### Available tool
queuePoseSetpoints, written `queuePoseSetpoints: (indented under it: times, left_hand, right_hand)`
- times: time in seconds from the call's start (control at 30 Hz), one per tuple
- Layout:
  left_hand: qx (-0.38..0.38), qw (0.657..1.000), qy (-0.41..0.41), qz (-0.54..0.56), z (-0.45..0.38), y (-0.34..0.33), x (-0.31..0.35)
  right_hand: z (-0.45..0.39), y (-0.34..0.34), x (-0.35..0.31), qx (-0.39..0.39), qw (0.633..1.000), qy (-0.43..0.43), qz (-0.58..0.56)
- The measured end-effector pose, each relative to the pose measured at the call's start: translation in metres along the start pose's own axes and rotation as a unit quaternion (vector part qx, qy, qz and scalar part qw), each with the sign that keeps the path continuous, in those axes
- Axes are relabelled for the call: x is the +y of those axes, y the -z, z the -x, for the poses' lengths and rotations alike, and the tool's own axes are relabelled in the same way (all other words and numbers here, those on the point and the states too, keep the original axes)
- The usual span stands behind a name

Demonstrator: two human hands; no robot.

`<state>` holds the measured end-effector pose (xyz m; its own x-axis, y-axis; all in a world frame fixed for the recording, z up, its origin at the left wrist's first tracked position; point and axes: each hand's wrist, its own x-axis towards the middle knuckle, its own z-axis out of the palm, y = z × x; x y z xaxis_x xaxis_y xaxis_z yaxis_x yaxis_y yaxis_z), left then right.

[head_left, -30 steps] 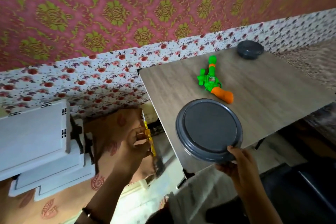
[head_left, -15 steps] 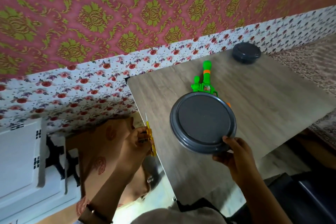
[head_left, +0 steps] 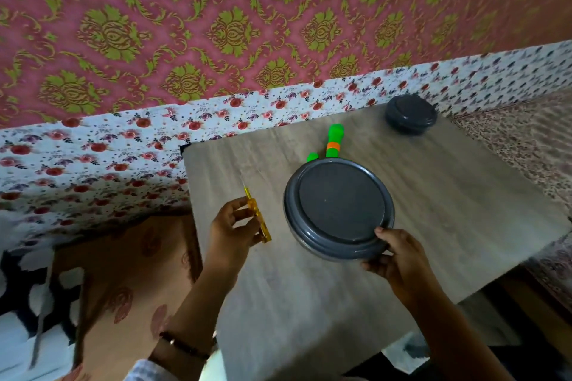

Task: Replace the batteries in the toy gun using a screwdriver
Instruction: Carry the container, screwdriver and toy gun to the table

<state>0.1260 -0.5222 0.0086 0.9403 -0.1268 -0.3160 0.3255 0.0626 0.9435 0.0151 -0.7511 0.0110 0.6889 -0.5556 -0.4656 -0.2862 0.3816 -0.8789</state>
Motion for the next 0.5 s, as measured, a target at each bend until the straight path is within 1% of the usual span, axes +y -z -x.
queuePoseSetpoints:
  times: [0.1,0.17,0.2,0.27,0.33,0.43,0.5]
  left_hand:
    - [0.020,0.999,0.002,0.038,-0.016,-0.055,-0.006]
    - [0.032,0.998,-0.006,0.056,-0.033,-0.117,-0.012]
    - [0.030,0.998,-0.008,0.063,-0.038,-0.135,-0.013]
    - [0.017,0.998,-0.017,0.060,-0.047,-0.165,-0.013]
    - [0.018,0.999,-0.006,0.046,-0.056,-0.221,-0.019]
    - [0.033,0.999,-0.012,0.019,-0.060,-0.259,-0.026]
    - [0.047,0.999,-0.012,0.012,-0.060,-0.277,-0.031]
  right_hand:
    - [-0.052,0.035,-0.018,-0.008,1.000,-0.007,0.007]
    - [-0.095,0.075,-0.037,-0.025,1.000,-0.016,0.010]
    - [-0.108,0.088,-0.041,-0.029,0.999,-0.016,0.016]
    - [-0.133,0.110,-0.051,-0.019,1.000,-0.017,0.015]
    - [-0.164,0.159,-0.070,-0.001,0.999,-0.033,0.019]
    - [-0.198,0.202,-0.083,0.021,0.999,-0.045,0.020]
    - [-0.218,0.226,-0.089,0.021,0.998,-0.049,0.021]
